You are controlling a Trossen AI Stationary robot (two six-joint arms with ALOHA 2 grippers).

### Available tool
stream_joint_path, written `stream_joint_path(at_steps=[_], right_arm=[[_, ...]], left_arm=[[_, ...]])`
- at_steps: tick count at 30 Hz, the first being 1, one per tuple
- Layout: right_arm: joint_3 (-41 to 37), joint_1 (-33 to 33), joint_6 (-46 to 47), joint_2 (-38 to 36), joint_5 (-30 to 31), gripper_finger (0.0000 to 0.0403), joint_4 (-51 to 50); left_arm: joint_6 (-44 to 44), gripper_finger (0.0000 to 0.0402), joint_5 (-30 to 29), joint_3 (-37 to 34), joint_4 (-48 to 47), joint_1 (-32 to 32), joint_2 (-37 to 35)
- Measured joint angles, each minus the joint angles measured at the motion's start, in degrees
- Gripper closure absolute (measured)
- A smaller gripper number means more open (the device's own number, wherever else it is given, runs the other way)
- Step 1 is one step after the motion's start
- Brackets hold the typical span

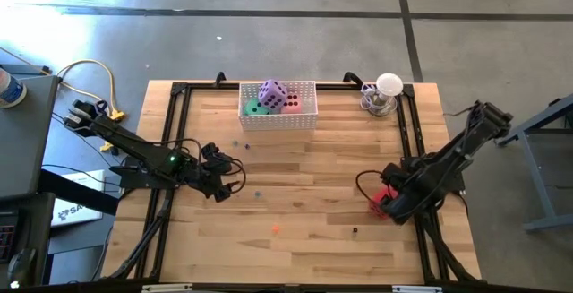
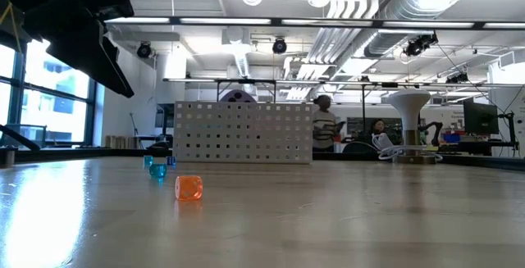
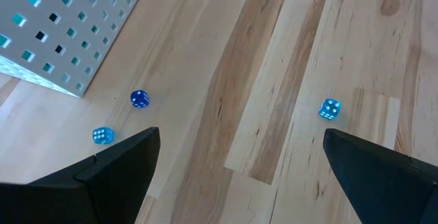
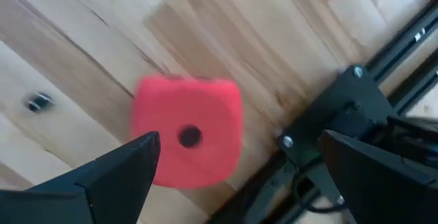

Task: Pick & Place Dice
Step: Put the large red dice into the white basket

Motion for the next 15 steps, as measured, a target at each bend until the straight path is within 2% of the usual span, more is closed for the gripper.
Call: stream_joint_path(at_steps=[7, 15], right_arm=[[-3.8, 0.0, -2.6, -1.2, 1.4, 0.0009, 4.6], [-6.6, 0.0, -7.1, -1.2, -0.3, 0.0009, 13.5]], left_arm=[[0.0, 0.0002, 0.0, 0.0, 0.0, 0.0, 0.0], [0.0, 0.0002, 0.0, 0.0, 0.1, 0.0, 0.0]])
